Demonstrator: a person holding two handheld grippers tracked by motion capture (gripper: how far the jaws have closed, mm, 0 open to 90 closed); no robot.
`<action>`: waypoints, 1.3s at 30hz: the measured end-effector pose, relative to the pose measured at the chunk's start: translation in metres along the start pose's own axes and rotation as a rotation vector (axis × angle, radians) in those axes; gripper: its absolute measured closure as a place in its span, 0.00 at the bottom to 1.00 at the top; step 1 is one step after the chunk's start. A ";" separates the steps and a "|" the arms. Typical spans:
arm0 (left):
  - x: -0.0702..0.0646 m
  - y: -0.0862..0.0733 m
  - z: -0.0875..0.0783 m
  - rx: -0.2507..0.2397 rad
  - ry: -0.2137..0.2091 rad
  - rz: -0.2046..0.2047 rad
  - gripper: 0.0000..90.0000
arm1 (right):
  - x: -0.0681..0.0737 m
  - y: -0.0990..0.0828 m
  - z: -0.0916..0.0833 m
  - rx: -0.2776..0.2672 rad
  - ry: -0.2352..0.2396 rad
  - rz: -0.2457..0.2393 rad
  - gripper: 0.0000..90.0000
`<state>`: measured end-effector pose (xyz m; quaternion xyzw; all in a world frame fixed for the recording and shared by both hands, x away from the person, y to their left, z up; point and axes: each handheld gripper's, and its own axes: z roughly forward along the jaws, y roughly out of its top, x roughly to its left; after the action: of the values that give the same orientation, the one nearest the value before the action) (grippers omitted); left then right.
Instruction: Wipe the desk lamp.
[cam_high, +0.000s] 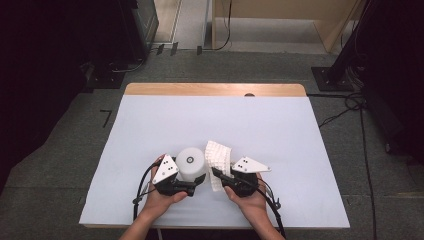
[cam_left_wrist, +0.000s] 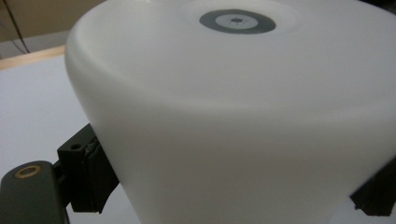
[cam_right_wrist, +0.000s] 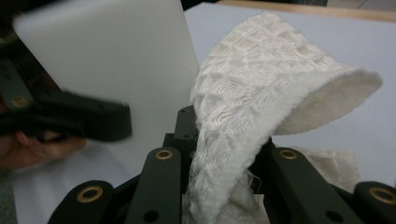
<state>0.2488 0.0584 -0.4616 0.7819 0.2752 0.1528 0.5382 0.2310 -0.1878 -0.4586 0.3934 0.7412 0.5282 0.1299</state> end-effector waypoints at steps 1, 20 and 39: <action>-0.002 -0.001 0.002 0.010 -0.002 0.007 0.09 | 0.001 0.003 -0.003 -0.014 -0.002 0.001 0.82; 0.005 0.001 0.001 0.000 0.037 0.004 0.09 | -0.004 -0.006 0.004 0.038 -0.029 0.001 0.82; 0.000 -0.010 0.007 0.046 0.074 -0.058 0.04 | -0.021 -0.006 -0.007 0.006 -0.082 0.028 0.82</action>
<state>0.2502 0.0562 -0.4732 0.7797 0.3207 0.1596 0.5136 0.2378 -0.2090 -0.4658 0.4253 0.7313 0.5112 0.1518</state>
